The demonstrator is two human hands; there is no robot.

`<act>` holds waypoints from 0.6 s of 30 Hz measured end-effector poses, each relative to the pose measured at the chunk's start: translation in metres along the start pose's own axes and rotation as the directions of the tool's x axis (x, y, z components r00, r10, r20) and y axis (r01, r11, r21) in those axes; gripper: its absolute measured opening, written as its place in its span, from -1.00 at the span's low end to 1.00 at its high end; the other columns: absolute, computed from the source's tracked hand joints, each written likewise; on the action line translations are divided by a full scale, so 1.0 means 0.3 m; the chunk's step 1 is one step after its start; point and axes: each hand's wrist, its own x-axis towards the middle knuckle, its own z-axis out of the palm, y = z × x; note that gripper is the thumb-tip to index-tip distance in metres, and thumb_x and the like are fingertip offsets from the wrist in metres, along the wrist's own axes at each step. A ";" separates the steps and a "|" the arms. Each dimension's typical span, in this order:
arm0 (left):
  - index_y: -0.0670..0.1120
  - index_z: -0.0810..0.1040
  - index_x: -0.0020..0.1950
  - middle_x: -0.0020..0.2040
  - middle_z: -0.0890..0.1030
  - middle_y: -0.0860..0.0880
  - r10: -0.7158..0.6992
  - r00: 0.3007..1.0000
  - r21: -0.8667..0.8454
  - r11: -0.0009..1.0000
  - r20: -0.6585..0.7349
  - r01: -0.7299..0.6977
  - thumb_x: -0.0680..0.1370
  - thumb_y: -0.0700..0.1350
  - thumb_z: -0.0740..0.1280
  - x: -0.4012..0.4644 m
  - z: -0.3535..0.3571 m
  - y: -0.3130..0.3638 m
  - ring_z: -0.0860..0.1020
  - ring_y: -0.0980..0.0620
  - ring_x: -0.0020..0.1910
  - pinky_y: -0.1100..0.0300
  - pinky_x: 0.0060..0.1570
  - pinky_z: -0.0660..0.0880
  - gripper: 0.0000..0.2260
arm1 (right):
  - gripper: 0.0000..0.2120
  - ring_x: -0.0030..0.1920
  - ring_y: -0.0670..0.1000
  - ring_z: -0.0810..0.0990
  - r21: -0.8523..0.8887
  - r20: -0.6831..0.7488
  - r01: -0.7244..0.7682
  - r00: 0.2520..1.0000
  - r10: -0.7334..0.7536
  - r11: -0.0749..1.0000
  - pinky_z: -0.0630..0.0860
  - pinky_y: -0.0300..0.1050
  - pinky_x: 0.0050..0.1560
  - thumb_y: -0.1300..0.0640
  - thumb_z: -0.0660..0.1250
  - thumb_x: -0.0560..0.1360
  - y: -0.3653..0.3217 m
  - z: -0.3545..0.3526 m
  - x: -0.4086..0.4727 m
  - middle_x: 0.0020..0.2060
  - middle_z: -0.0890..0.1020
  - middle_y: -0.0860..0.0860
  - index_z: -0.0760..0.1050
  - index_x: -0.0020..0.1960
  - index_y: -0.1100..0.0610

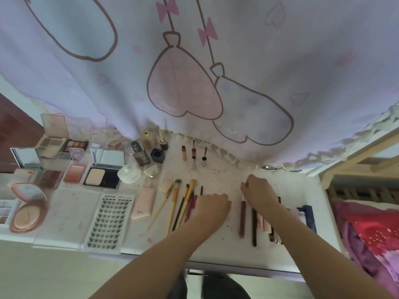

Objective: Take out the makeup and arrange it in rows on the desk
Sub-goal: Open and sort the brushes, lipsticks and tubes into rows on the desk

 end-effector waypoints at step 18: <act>-0.07 0.45 -0.11 -0.24 0.51 0.01 -0.115 0.992 -0.549 0.827 0.051 0.124 0.61 0.04 0.17 -0.085 0.014 -0.001 0.48 0.03 -0.29 0.17 -0.27 0.40 -0.78 | -0.80 -0.44 -0.09 0.38 0.483 0.368 0.013 0.904 -0.216 0.875 0.29 -0.28 -0.44 0.06 0.21 0.58 -0.038 -0.064 -0.014 -0.37 0.51 0.00 0.41 -0.15 0.16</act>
